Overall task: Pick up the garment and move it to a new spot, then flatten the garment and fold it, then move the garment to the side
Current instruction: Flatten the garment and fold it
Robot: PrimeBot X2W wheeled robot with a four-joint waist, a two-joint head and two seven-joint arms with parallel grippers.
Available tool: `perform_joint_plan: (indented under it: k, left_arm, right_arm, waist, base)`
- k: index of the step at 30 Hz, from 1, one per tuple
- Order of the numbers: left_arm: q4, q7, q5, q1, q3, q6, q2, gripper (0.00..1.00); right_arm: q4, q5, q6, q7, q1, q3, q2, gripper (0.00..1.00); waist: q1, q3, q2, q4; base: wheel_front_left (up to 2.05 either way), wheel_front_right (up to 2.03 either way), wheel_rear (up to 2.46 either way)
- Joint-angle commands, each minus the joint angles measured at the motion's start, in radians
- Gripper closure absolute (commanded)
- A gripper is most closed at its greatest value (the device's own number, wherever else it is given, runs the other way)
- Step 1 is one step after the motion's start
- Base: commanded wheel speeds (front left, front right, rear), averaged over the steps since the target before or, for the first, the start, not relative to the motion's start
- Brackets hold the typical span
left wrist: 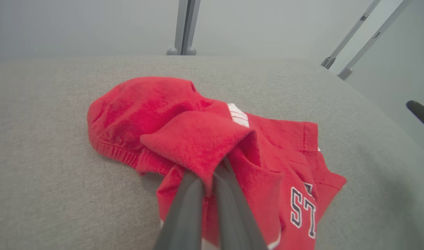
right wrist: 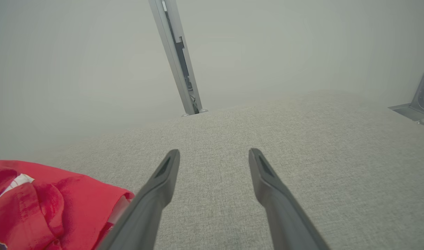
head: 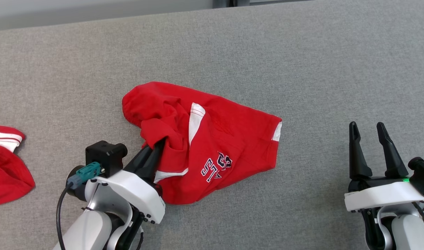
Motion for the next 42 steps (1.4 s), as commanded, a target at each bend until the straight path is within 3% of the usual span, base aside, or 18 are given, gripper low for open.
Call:
perform_joint_plan:
  k: [1, 16, 21, 27, 42]
  left_arm:
    - [0.028, -0.043, 0.008, -0.012, 0.011, 0.007, -0.015, 0.00]
    - [0.026, -0.378, 0.084, 0.046, 0.165, 0.111, -0.040, 0.00]
    - [0.046, -0.401, 0.117, 0.091, 0.191, 0.121, -0.018, 0.00]
    - [0.064, -0.408, 0.139, 0.151, 0.192, 0.102, 0.000, 0.00]
    - [0.061, -0.397, 0.134, 0.179, 0.169, 0.105, 0.001, 0.00]
  right_arm:
    - [0.000, -0.003, 0.000, 0.003, 0.000, -0.008, -0.005, 0.00]
    - [-0.060, -0.079, 0.000, 0.045, 0.027, -0.015, -0.005, 0.00]
    - [-0.080, -0.103, 0.000, 0.074, 0.052, -0.004, -0.008, 0.00]
    - [-0.100, -0.110, 0.000, 0.105, 0.092, 0.004, -0.007, 0.00]
    - [-0.137, -0.114, 0.000, 0.140, 0.130, -0.013, -0.006, 0.00]
  waist:
    - [0.0000, -0.008, 0.0000, 0.001]
    - [0.0000, -0.074, 0.0000, 0.055]
    - [0.0000, -0.108, 0.0000, 0.069]
    - [0.0000, -0.149, 0.0000, 0.075]
    - [0.0000, -0.165, 0.0000, 0.093]
  base:
    - [0.00, 0.00, 0.00]
    - [0.00, 0.00, 0.00]
    - [0.00, 0.00, 0.00]
    - [0.00, 0.00, 0.00]
    - [0.00, 0.00, 0.00]
